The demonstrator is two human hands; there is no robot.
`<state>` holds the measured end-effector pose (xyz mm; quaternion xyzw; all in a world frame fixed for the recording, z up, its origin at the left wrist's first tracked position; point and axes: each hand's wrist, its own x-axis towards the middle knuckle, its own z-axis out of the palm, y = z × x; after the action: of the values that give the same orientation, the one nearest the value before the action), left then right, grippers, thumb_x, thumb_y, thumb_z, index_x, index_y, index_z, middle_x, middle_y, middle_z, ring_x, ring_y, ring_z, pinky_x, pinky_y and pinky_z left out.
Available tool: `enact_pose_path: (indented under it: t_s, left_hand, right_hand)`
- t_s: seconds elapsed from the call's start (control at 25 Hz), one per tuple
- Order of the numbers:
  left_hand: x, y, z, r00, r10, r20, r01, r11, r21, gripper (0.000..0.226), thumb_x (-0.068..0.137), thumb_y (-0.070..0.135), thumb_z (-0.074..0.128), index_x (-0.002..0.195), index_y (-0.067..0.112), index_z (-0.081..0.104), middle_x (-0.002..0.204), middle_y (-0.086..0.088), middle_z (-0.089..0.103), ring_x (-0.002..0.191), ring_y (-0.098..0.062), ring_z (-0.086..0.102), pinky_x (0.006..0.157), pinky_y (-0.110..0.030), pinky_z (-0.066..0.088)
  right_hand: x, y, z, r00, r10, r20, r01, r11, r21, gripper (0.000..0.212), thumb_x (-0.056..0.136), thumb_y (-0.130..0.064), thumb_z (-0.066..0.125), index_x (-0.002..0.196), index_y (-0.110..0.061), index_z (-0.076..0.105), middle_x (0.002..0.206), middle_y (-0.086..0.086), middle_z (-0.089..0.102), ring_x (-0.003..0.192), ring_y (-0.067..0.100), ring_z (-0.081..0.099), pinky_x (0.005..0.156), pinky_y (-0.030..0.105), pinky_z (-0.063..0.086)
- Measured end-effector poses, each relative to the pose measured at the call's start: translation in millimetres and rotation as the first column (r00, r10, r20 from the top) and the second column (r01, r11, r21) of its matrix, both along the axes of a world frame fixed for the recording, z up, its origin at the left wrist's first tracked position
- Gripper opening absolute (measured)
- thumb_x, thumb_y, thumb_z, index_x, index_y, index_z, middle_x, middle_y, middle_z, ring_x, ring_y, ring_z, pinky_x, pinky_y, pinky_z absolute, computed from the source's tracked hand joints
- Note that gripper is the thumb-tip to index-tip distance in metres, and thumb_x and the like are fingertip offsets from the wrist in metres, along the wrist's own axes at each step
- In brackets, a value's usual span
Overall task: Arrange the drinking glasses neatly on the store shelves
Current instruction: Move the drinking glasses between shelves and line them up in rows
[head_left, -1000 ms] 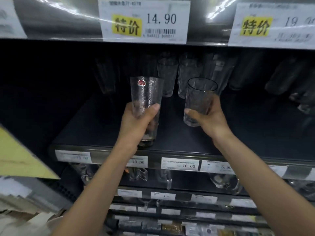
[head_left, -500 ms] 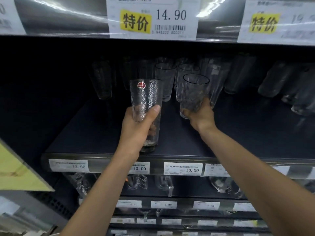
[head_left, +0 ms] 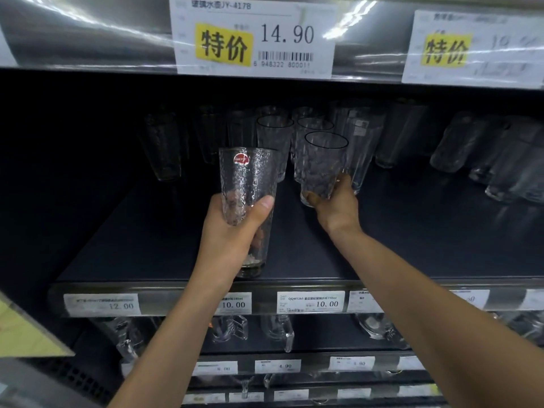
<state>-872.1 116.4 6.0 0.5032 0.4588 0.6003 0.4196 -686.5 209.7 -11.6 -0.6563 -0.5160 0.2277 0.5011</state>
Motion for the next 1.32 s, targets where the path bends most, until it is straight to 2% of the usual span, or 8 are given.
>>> enact_pose_path:
  t_s: [0.08,0.2,0.44,0.6,0.76,0.92,1.12,1.32]
  left_hand:
    - [0.3,-1.5,1.3,1.000,0.000,-0.005,0.000,1.000,-0.002,0.044,0.077,0.052,0.077,0.108,0.026,0.059,0.100,-0.009,0.071,0.086,-0.040,0.069,0.074,-0.056,0.059]
    - [-0.4,-2.1,0.6,1.000,-0.011,-0.009,0.011,1.000,0.003,0.047,0.077,0.052,0.078,0.110,0.025,0.059,0.099,-0.005,0.071,0.087,-0.038,0.069,0.075,-0.057,0.059]
    - [-1.6,2.2,-3.3,0.999,-0.015,-0.030,0.015,1.000,-0.004,0.056,0.065,0.063,0.074,0.110,0.034,0.059,0.106,0.006,0.072,0.095,-0.023,0.073,0.089,-0.051,0.058]
    - [-1.0,1.3,-2.8,1.000,-0.013,-0.024,0.013,1.000,-0.001,0.053,0.067,0.060,0.078,0.108,0.033,0.059,0.101,0.006,0.072,0.089,-0.025,0.073,0.082,-0.051,0.060]
    - [-0.8,0.0,-2.8,1.000,-0.018,-0.015,0.018,1.000,0.004,0.045,0.074,0.054,0.078,0.108,0.032,0.059,0.100,0.005,0.072,0.088,-0.027,0.073,0.080,-0.053,0.060]
    - [-1.2,1.5,-4.1,1.000,-0.016,-0.024,0.017,1.000,0.009,0.057,0.066,0.061,0.075,0.111,0.031,0.059,0.104,0.004,0.072,0.094,-0.023,0.073,0.086,-0.051,0.059]
    - [-1.5,1.4,-3.8,0.999,-0.031,-0.017,0.031,0.999,0.011,0.056,0.068,0.062,0.078,0.112,0.032,0.059,0.104,0.006,0.072,0.095,-0.025,0.072,0.084,-0.047,0.060]
    - [-3.7,3.9,-2.7,0.998,-0.048,-0.033,0.047,0.999,-0.009,0.059,0.065,0.067,0.077,0.113,0.037,0.060,0.106,0.008,0.073,0.096,-0.022,0.072,0.088,-0.048,0.059]
  right_hand:
    - [0.4,0.4,-0.4,1.000,-0.009,0.008,0.009,1.000,-0.001,0.073,0.082,-0.023,0.079,0.142,-0.014,0.039,0.137,0.008,0.055,0.128,0.024,0.051,0.109,0.035,0.041]
    - [0.3,-0.8,0.8,1.000,0.000,-0.015,0.000,1.000,-0.006,0.069,0.084,-0.021,0.077,0.142,-0.015,0.039,0.136,0.007,0.057,0.125,0.023,0.054,0.101,0.024,0.041]
    - [-0.4,-3.7,3.3,0.999,-0.003,-0.037,0.002,1.000,-0.023,0.062,0.088,-0.020,0.073,0.139,-0.015,0.039,0.132,0.006,0.061,0.121,0.021,0.057,0.090,0.017,0.038]
    - [-0.5,-4.1,4.1,1.000,-0.001,-0.026,0.000,1.000,-0.029,0.060,0.088,-0.021,0.072,0.138,-0.014,0.040,0.131,0.005,0.061,0.122,0.021,0.056,0.089,0.015,0.037]
    - [-0.1,0.0,0.6,1.000,0.004,0.002,-0.004,1.000,-0.023,0.061,0.088,-0.023,0.073,0.139,-0.015,0.040,0.131,0.007,0.061,0.123,0.023,0.056,0.096,0.021,0.040]
    - [0.9,3.9,-2.9,1.000,0.001,0.014,-0.001,0.999,-0.032,0.063,0.087,-0.026,0.073,0.139,-0.017,0.039,0.130,0.009,0.060,0.123,0.026,0.055,0.105,0.033,0.044]
    - [0.5,1.7,-0.4,1.000,0.007,0.011,-0.007,0.999,-0.046,0.063,0.088,-0.026,0.072,0.140,-0.017,0.038,0.131,0.007,0.061,0.122,0.023,0.056,0.097,0.023,0.042]
    - [6.4,-10.3,10.0,0.999,0.036,-0.012,-0.037,0.995,-0.093,0.061,0.087,-0.028,0.072,0.139,-0.015,0.041,0.126,0.001,0.062,0.116,0.017,0.058,0.082,0.014,0.037]
